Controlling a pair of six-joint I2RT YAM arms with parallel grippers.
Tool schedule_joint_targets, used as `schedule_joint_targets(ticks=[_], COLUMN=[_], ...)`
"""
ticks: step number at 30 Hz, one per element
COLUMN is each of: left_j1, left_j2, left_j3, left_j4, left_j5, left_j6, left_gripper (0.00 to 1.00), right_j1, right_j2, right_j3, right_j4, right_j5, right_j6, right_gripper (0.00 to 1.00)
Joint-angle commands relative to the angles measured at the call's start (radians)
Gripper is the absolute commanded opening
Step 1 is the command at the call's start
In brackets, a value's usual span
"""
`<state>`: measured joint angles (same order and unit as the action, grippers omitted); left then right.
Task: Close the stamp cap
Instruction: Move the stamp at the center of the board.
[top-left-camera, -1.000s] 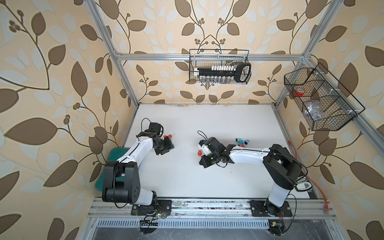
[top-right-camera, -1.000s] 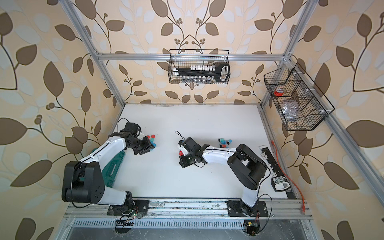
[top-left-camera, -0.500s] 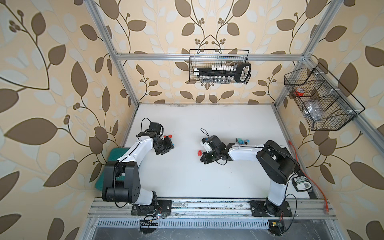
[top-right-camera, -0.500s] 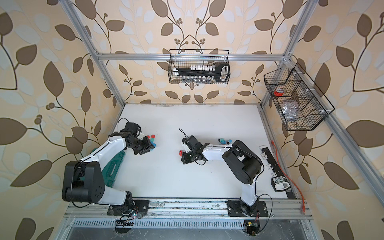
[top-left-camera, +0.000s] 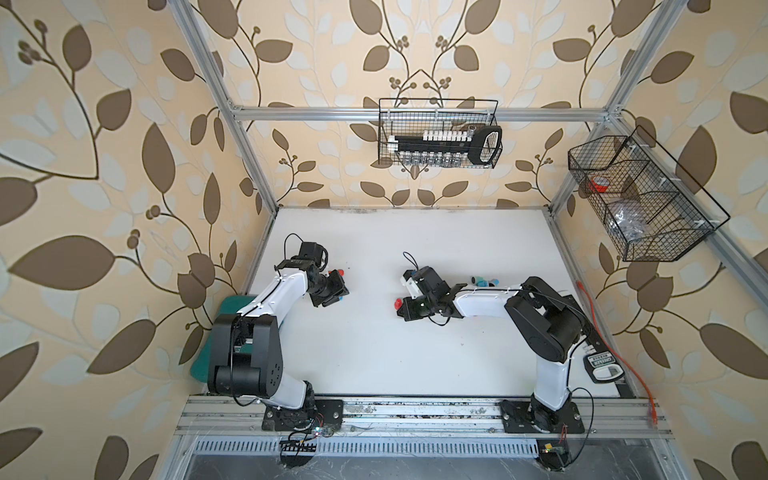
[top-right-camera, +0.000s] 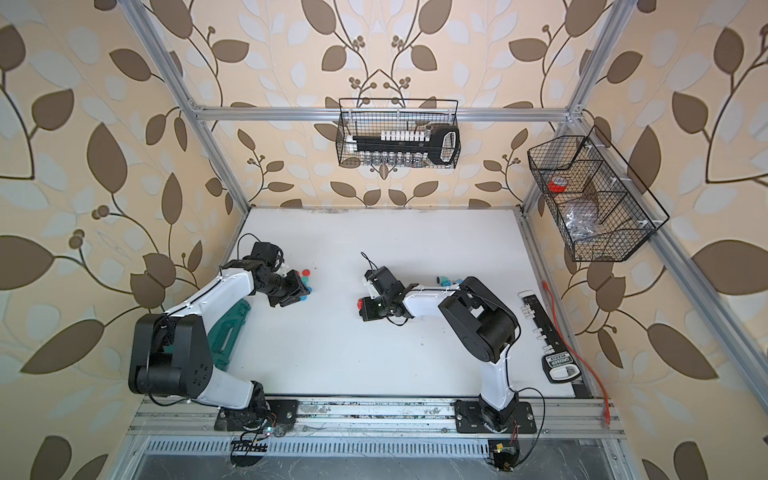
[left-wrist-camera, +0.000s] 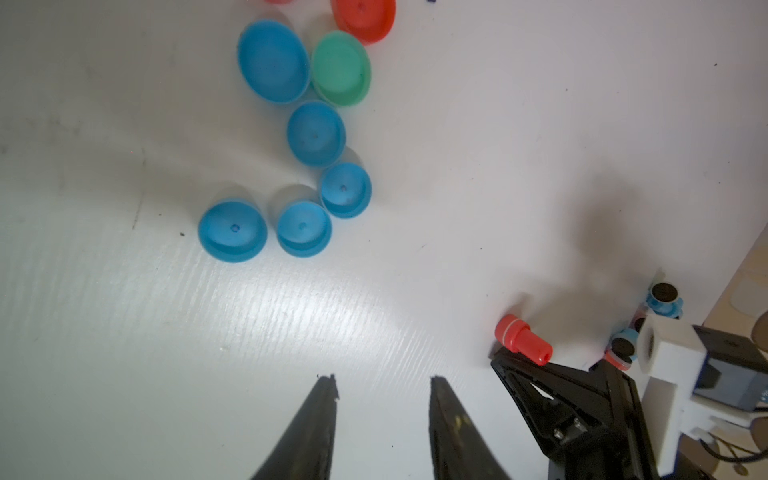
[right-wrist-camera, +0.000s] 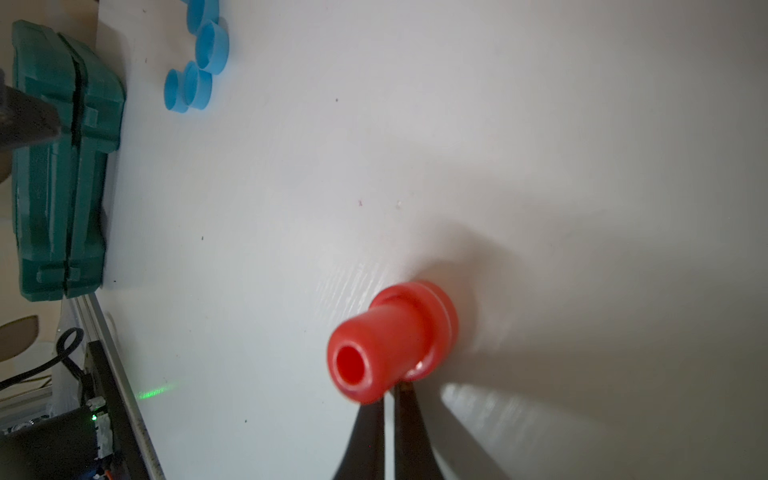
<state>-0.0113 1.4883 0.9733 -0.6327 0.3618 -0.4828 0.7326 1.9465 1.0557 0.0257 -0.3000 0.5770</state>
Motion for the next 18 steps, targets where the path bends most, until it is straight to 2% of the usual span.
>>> schedule_joint_targets(ticks=[1, 5, 8, 18], left_j1=[0.012, 0.013, 0.013, 0.013], left_j2=[0.012, 0.017, 0.020, 0.036], left_j3=[0.036, 0.038, 0.042, 0.048], left_j4=[-0.015, -0.015, -0.015, -0.015], left_j5=[-0.009, -0.009, -0.010, -0.015], left_j6=[-0.002, -0.002, -0.003, 0.000], left_gripper=[0.39, 0.39, 0.39, 0.39], right_j1=[-0.017, -0.022, -0.064, -0.109], right_j2=[0.035, 0.045, 0.069, 0.162], right_j3=[0.029, 0.034, 0.062, 0.196], right_j4=[-0.026, -0.017, -0.026, -0.038], right_j5=[0.018, 0.033, 0.030, -0.048], right_j6=[0.022, 0.029, 0.026, 0.022], right_gripper=[0.00, 0.00, 0.00, 0.00])
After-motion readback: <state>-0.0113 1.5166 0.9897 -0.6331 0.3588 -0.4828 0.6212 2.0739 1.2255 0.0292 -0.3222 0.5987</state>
